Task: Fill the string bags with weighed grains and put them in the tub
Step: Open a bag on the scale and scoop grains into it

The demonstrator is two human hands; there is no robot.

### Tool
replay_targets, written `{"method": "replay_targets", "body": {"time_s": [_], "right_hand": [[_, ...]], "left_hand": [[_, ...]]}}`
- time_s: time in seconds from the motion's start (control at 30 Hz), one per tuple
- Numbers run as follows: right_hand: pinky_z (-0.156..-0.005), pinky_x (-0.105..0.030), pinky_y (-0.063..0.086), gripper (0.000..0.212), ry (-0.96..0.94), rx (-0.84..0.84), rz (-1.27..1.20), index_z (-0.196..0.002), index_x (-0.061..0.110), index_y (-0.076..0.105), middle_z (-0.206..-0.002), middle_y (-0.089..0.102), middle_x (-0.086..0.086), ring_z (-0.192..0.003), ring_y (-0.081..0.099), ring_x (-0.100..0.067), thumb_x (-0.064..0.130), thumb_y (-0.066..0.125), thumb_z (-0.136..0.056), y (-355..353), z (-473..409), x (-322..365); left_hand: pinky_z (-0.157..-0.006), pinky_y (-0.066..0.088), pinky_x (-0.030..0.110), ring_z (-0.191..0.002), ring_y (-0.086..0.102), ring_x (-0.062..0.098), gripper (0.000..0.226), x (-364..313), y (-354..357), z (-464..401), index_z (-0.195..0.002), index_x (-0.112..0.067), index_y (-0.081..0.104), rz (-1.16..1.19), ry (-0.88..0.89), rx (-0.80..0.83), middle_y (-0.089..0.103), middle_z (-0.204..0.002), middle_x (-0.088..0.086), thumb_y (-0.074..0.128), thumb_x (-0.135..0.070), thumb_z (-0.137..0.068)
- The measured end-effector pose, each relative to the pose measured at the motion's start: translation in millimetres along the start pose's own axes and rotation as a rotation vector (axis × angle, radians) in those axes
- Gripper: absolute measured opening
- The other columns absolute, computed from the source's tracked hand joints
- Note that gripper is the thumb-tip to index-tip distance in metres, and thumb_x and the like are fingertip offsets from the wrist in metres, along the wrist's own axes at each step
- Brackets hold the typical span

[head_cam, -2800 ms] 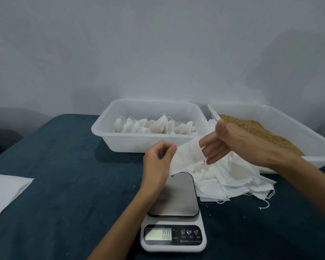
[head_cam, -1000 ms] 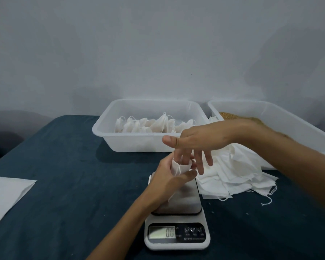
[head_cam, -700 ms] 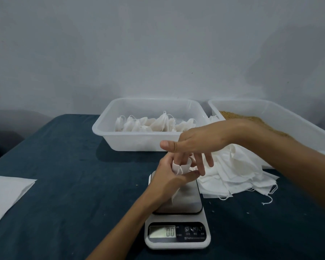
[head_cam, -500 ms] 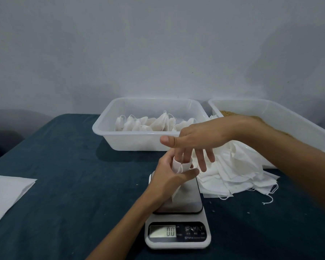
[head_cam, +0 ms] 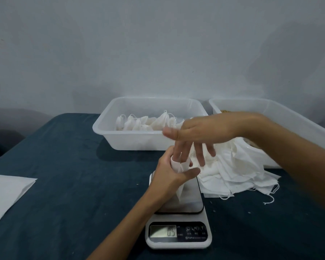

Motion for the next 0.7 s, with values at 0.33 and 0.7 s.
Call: {"method": "replay_targets", "body": {"time_s": [0.33, 0.7], "right_hand": [[-0.071, -0.031, 0.055, 0.023, 0.471, -0.844, -0.009, -0.1, 0.015, 0.072, -0.101, 0.076, -0.008, -0.081, 0.069, -0.019, 0.034, 0.077, -0.088, -48, 59, -240], [-0.077, -0.03, 0.048, 0.016, 0.793, -0.373, 0.275, -0.097, 0.016, 0.073, -0.102, 0.071, -0.002, -0.086, 0.06, -0.017, 0.029, 0.072, -0.087, -15, 38, -369]], "left_hand": [[-0.073, 0.056, 0.026, -0.081, 0.068, 0.015, 0.044, -2, -3, 3, -0.101, -0.024, 0.062, -0.04, 0.023, -0.017, 0.073, -0.089, 0.004, 0.088, -0.042, -0.07], [-0.067, 0.055, 0.023, -0.074, 0.067, 0.013, 0.031, -6, -5, 4, -0.1, -0.012, 0.061, -0.026, 0.034, -0.036, 0.071, -0.085, 0.004, 0.087, -0.01, -0.083]]}}
Point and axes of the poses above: each hand's wrist, its own z-axis away from the middle knuckle, its own y-axis out of the palm, x = y × z, the point moved 3 cm from there along -z, towards the middle knuckle
